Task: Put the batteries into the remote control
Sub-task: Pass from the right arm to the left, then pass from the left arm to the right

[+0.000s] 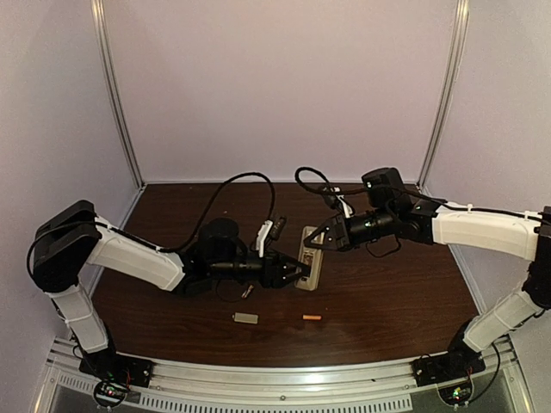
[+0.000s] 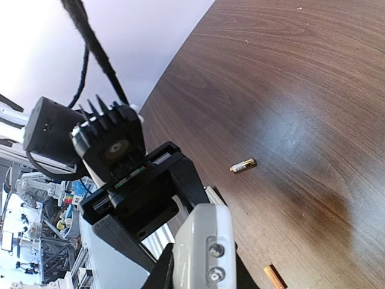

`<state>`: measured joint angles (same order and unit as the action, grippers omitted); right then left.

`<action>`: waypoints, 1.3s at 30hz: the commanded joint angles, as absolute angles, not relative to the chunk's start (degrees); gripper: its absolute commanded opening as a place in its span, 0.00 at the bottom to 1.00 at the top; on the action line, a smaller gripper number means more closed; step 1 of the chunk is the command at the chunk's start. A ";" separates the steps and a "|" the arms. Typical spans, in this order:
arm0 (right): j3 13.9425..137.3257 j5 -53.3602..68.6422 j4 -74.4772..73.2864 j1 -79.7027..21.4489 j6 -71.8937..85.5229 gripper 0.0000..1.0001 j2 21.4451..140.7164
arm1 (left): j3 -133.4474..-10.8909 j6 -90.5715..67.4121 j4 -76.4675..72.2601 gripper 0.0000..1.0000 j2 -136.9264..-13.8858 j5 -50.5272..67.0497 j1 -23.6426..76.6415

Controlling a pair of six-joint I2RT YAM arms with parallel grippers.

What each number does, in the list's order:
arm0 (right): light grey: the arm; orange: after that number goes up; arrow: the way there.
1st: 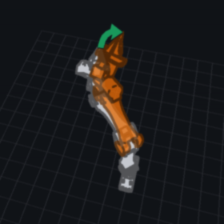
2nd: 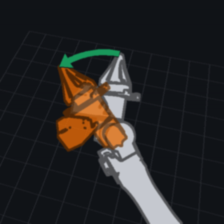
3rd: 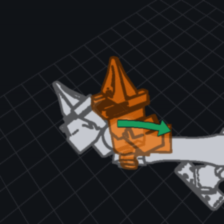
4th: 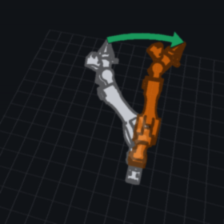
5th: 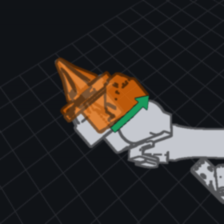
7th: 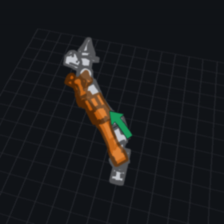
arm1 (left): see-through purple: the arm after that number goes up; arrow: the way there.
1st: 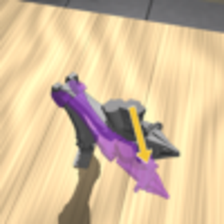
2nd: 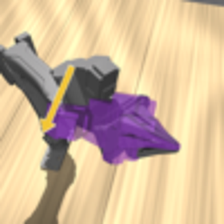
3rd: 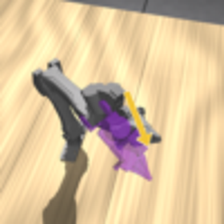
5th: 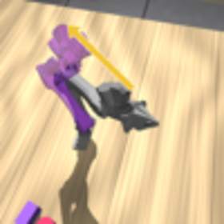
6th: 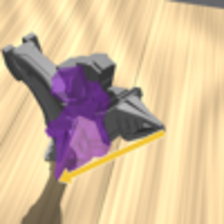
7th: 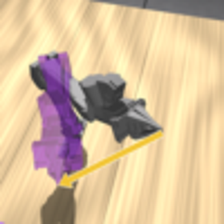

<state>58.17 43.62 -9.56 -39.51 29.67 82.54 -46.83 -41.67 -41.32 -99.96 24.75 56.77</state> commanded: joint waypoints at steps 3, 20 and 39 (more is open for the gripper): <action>56.56 50.31 -0.32 -39.55 32.98 0.06 80.01 | -46.39 -48.50 -58.00 0.34 -102.42 33.76 56.99; 48.43 48.22 22.17 -39.38 49.20 0.24 79.26 | -42.81 -65.13 -86.55 0.09 -108.07 25.57 57.48; 44.86 46.47 9.39 -30.08 45.91 0.00 72.93 | -40.59 -35.38 -38.26 0.97 -88.66 15.68 58.60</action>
